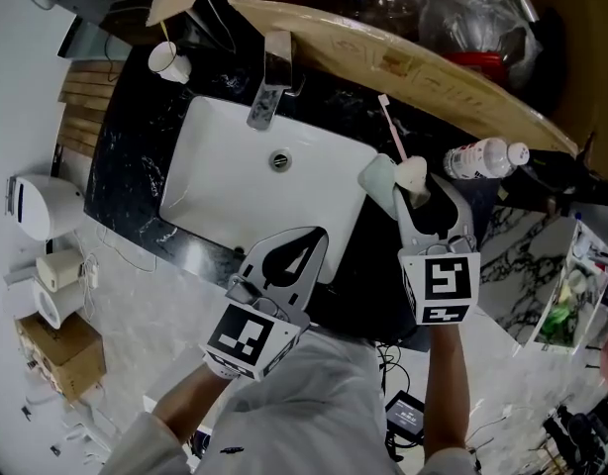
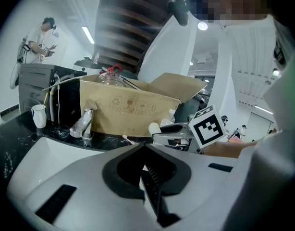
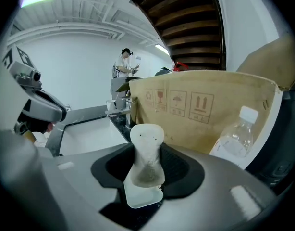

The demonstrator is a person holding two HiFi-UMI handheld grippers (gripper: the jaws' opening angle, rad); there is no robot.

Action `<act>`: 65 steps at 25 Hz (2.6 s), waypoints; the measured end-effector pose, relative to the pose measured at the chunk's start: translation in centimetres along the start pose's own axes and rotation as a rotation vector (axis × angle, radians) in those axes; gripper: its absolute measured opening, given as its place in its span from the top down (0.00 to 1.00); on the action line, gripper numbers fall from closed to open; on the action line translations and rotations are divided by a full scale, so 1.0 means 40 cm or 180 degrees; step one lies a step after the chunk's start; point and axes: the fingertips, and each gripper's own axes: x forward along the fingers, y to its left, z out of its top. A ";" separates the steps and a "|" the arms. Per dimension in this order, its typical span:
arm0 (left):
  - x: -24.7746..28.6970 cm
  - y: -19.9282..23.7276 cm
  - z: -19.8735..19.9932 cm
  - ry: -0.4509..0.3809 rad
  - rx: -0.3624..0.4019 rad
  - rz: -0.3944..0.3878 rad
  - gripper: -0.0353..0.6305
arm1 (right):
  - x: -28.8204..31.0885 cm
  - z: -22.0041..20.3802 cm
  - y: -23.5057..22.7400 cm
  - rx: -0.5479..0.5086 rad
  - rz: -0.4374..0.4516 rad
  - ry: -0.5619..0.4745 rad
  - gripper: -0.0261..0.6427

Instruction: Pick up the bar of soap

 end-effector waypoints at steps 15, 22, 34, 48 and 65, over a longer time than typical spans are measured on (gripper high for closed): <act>-0.086 -0.043 0.040 -0.0178 0.0082 0.0072 0.95 | -0.206 0.106 0.006 0.0177 -0.0143 -0.0562 0.68; -0.128 -0.037 0.056 -0.0252 0.0098 0.0118 0.95 | -0.305 0.133 0.009 0.0203 -0.0212 -0.0727 0.68; -0.166 -0.051 0.088 -0.0339 0.0137 -0.0077 0.95 | -0.446 0.171 0.042 0.0223 -0.0498 -0.0957 0.68; -0.263 -0.019 0.152 -0.0452 0.0276 -0.0224 0.95 | -0.536 0.200 0.184 0.0247 -0.0652 -0.1137 0.68; -0.324 0.031 0.163 -0.0447 0.0313 -0.0301 0.95 | -0.474 0.232 0.258 0.0316 -0.0684 -0.1183 0.68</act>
